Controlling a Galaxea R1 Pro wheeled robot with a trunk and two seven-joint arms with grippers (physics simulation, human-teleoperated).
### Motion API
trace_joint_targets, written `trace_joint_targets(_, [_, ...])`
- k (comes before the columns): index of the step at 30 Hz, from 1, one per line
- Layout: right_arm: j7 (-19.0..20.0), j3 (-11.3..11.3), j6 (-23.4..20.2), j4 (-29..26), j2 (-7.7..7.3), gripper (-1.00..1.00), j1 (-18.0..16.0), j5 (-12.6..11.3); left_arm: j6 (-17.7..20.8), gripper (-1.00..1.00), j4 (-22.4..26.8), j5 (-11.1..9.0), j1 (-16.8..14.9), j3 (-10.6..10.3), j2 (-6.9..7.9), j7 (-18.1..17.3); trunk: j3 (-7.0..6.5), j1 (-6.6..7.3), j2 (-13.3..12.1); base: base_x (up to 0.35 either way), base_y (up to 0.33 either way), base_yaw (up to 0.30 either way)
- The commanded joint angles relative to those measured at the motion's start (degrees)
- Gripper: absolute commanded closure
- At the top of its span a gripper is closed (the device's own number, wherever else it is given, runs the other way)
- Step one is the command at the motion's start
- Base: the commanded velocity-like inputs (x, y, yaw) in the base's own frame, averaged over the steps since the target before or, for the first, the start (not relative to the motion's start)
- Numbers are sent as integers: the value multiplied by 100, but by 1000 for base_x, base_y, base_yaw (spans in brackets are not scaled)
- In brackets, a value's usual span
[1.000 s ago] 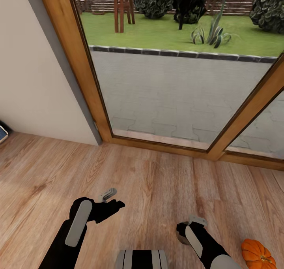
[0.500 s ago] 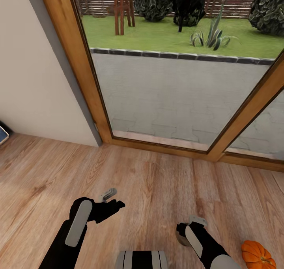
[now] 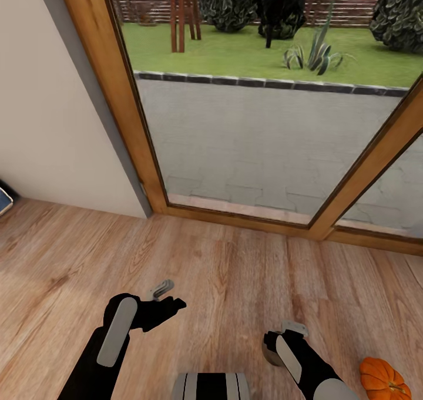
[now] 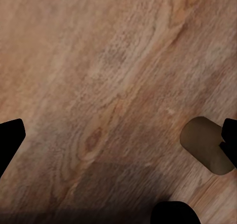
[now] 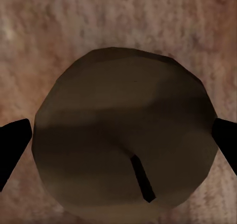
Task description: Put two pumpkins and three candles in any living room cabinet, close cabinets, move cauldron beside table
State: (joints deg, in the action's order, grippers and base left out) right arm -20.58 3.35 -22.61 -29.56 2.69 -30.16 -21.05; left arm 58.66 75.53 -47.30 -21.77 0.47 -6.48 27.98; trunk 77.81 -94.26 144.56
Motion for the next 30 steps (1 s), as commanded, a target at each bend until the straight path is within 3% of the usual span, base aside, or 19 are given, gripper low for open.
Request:
trace_joint_targets(1, [-52, 34, -20, -7, -5, 100, 1, -75, 14, -100, 6, -60, -2, 5, -3, 59, 5, 0, 1, 0, 0, 0])
trace_joint_targets(30, [-51, 31, -33, -9, -5, 100, 1, -84, 5, -100, 6, -60, -2, -4, -13, 59, 5, 0, 1, 0, 0, 0])
